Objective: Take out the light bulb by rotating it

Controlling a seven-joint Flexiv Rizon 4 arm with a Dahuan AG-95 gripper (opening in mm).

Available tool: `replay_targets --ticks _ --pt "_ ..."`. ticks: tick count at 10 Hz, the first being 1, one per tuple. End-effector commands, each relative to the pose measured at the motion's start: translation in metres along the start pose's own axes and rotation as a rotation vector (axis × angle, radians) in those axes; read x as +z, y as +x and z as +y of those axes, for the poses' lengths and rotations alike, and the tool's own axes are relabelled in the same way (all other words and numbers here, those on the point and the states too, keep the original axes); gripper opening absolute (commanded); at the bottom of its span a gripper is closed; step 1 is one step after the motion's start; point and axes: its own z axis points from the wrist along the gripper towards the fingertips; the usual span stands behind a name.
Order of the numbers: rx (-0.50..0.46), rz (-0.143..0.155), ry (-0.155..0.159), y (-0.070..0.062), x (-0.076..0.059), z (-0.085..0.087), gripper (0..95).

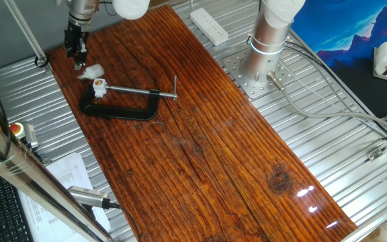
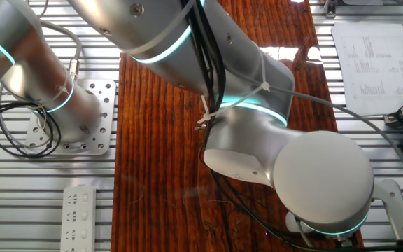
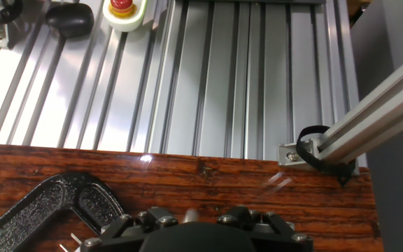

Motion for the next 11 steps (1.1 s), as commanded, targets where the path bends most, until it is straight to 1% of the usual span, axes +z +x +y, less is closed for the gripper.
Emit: replay_targets --ticks 1,2,3,4,6,8,11 --pt "-0.012 0.008 -0.001 0.0 0.0 0.0 57.0" --pt "-0.023 0.021 -0.002 0.0 -0.002 0.0 57.0" --pt "-0.026 0.049 -0.007 -0.002 -0.005 0.0 57.0" --pt "-0.027 0.068 -0.009 -0.003 -0.007 0.0 57.0" --pt "-0.026 0.094 -0.012 -0.005 -0.011 0.0 57.0" --pt "-0.026 0.105 -0.015 -0.005 -0.013 0.0 57.0" --pt "-0.027 0.111 -0.016 -0.005 -0.013 0.0 57.0"
